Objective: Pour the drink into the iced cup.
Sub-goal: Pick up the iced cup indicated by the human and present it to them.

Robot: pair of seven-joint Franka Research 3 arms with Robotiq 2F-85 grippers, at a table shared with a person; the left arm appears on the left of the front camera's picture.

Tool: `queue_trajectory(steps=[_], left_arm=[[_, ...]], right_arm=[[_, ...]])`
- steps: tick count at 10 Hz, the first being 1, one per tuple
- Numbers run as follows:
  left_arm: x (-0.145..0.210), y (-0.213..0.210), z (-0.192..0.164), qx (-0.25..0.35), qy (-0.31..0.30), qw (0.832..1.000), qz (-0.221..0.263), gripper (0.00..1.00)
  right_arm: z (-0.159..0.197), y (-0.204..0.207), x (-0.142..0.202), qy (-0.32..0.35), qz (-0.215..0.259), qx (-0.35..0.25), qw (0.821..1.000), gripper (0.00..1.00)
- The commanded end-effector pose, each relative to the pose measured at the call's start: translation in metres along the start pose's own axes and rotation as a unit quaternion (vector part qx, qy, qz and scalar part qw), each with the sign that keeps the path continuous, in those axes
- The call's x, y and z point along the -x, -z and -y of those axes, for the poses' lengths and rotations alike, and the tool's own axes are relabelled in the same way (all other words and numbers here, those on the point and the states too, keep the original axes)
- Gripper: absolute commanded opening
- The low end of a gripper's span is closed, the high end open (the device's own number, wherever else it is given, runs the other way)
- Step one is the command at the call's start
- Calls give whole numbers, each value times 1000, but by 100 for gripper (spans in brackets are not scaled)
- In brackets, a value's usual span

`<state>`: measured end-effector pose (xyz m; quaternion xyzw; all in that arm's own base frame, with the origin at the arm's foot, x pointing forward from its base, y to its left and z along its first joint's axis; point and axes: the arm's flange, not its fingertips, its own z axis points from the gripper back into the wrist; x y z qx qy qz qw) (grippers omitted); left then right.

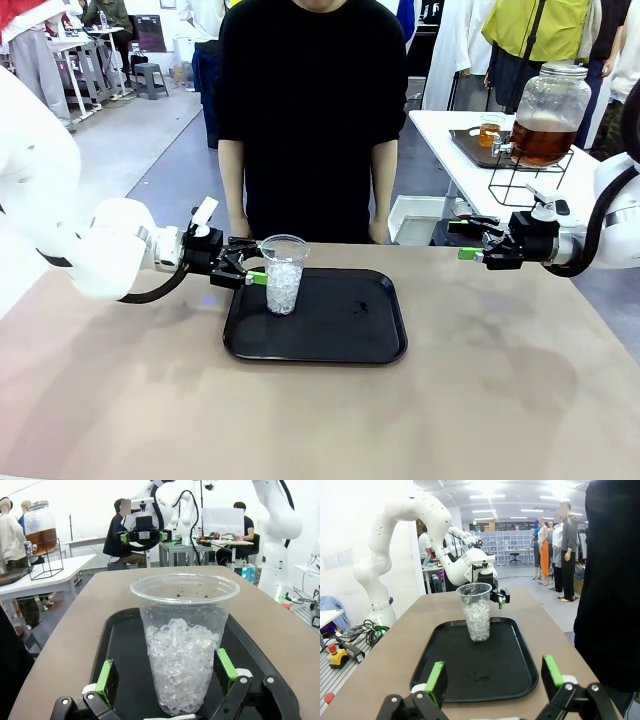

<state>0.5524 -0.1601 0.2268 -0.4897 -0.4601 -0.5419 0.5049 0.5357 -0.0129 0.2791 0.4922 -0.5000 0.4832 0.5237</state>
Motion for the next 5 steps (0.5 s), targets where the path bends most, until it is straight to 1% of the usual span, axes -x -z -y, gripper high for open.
queue_trajectory(steps=[1,2,5], left_arm=[[-2,6,-4,21,-7,1000,-6,100],[-3,7,-3,27,-7,1000,-4,100],[-3,-1,3,19,-8,1000,0,100]], right_arm=[[2,0,-3,-1,-1,0,1000,100],[2,0,-3,-1,-1,0,1000,100],[2,0,-3,-1,-1,0,1000,100]])
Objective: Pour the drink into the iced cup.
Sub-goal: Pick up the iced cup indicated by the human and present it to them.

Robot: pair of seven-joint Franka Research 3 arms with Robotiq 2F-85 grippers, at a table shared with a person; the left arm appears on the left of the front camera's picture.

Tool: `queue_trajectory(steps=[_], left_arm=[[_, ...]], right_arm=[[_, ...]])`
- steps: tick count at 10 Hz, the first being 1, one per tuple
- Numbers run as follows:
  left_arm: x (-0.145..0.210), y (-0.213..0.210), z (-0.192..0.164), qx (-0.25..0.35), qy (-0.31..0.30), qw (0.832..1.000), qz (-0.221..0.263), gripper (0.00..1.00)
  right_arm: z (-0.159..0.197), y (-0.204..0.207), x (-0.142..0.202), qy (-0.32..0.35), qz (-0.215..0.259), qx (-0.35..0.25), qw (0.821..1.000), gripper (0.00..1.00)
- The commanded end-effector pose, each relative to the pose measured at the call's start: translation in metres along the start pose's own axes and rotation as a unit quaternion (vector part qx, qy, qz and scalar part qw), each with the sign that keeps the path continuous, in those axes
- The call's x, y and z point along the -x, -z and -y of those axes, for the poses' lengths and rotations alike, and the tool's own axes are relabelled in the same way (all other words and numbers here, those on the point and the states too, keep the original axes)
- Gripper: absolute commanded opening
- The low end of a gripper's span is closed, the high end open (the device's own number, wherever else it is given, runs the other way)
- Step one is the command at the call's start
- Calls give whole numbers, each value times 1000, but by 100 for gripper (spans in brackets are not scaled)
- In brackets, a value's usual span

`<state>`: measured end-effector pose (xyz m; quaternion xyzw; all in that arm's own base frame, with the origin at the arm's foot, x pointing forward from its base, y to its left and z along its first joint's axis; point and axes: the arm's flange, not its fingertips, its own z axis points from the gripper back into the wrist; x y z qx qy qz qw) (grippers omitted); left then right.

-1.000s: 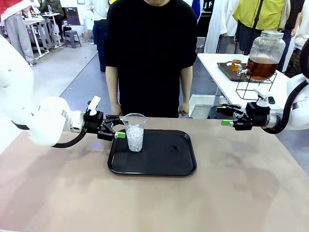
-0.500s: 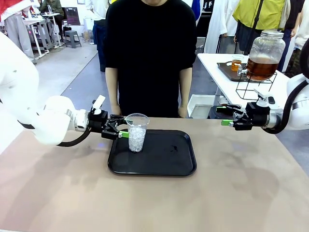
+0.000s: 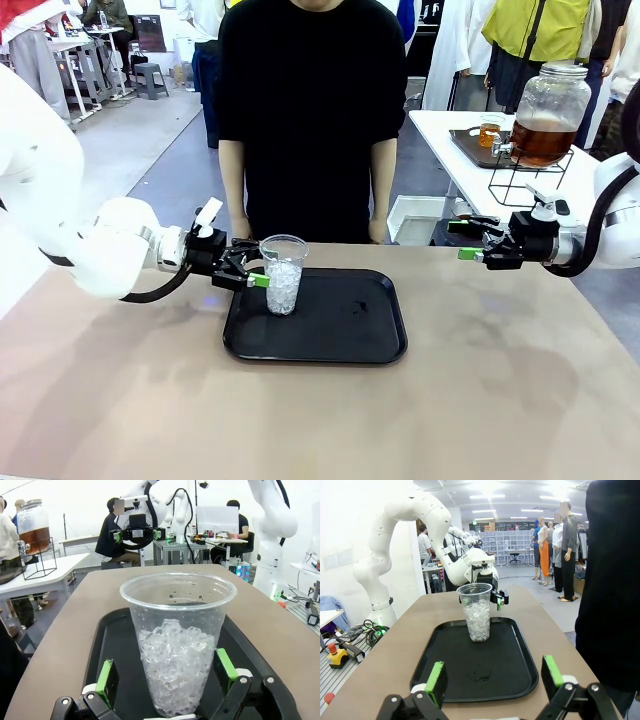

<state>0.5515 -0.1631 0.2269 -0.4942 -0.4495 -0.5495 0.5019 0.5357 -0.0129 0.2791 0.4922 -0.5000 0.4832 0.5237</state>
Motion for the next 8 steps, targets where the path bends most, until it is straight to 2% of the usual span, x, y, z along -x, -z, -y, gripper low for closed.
queue_trajectory(steps=[1,8], left_arm=[[-2,-2,6,10,-8,1000,7,100],[-10,20,14,18,-13,1000,8,100]], right_arm=[[2,0,-3,-1,-1,0,1000,100],[2,0,-3,-1,-1,0,1000,100]])
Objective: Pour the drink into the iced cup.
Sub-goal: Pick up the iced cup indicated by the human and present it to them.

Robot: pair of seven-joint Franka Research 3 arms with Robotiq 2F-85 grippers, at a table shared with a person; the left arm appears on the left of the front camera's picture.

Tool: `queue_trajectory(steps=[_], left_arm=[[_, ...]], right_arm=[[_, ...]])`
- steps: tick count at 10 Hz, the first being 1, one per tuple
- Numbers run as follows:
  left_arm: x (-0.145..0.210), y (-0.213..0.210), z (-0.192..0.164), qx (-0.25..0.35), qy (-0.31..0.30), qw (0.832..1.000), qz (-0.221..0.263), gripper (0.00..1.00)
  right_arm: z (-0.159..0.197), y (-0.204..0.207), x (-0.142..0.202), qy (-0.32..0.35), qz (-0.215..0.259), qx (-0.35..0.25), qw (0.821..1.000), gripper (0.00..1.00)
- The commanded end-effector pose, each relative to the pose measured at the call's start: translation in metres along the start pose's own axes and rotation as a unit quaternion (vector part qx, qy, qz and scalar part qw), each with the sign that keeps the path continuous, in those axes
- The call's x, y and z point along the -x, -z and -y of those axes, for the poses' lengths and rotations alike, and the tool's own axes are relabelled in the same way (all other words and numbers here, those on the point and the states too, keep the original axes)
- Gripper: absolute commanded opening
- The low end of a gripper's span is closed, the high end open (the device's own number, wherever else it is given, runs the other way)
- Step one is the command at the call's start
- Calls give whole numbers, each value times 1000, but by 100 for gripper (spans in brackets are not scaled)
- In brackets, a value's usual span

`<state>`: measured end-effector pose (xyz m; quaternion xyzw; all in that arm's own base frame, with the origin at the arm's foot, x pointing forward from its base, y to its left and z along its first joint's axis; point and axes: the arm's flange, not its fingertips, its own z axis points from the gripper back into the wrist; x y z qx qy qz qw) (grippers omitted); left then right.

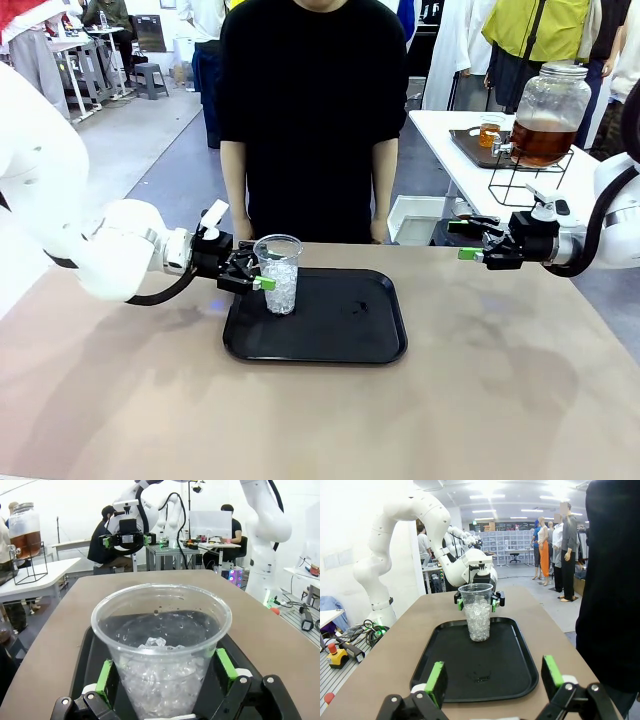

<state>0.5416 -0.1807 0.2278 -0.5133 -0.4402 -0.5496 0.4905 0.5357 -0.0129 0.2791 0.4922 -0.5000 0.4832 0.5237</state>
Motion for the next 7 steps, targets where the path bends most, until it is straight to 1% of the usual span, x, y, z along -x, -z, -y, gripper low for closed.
queue_trajectory(steps=[1,4,6,7], left_arm=[[-7,5,4,-9,-7,1000,-3,100],[-5,12,1,-22,-7,1000,-6,100],[-6,17,0,-18,-6,1000,-6,100],[-7,18,-1,-14,-1,1000,-9,96]], right_arm=[[2,0,-3,-1,-1,0,1000,100],[2,0,-3,-1,-1,0,1000,100],[2,0,-3,-1,-1,0,1000,100],[2,0,-3,-1,-1,0,1000,100]])
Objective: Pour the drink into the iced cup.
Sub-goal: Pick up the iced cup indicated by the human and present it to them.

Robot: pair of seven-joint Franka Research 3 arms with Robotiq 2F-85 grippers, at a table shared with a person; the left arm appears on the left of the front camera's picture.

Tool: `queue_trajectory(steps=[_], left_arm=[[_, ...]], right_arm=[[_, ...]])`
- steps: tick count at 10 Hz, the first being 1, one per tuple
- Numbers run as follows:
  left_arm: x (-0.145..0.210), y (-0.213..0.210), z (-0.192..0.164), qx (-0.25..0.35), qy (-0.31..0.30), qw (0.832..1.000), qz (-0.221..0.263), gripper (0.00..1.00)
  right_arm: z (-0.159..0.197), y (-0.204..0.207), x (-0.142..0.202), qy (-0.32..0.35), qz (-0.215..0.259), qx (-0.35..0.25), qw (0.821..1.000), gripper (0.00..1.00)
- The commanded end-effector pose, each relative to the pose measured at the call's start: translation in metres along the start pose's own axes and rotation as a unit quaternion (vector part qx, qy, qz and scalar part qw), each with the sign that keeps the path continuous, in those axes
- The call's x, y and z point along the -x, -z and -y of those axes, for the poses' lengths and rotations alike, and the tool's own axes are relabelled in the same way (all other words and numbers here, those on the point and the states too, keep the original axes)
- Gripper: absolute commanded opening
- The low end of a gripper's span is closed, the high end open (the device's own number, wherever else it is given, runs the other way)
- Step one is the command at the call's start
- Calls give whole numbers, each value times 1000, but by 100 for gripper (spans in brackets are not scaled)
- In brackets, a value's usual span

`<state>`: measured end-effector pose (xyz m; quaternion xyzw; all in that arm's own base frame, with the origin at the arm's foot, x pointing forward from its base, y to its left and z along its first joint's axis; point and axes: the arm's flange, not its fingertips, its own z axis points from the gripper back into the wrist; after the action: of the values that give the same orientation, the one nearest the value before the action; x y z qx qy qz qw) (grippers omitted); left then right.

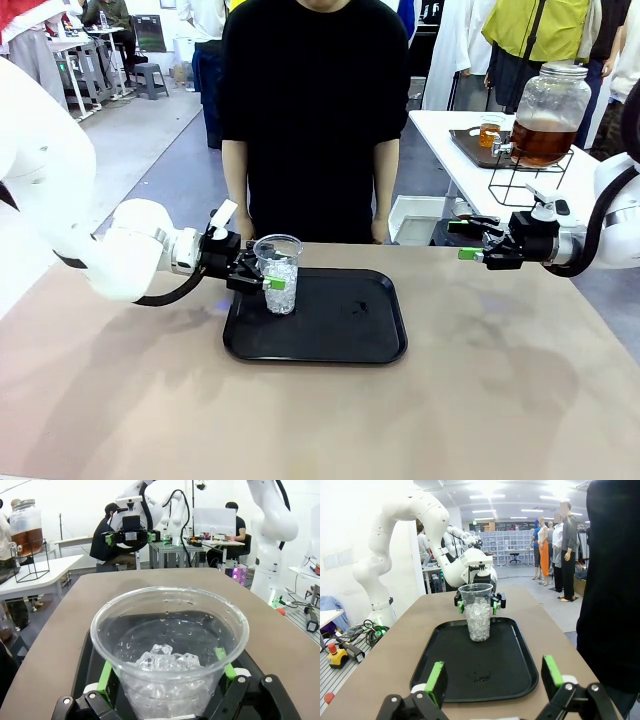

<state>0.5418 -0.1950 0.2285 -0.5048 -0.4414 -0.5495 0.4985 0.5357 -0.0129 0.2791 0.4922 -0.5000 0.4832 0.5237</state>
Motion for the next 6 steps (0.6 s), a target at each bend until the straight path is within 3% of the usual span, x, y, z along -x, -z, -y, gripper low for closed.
queue_trajectory(steps=[1,6], left_arm=[[-5,3,2,-11,-4,1000,2,83],[-6,2,3,-21,0,1000,5,83]], right_arm=[[2,0,-3,-1,-1,0,1000,100],[2,0,-3,-1,-1,0,1000,100]])
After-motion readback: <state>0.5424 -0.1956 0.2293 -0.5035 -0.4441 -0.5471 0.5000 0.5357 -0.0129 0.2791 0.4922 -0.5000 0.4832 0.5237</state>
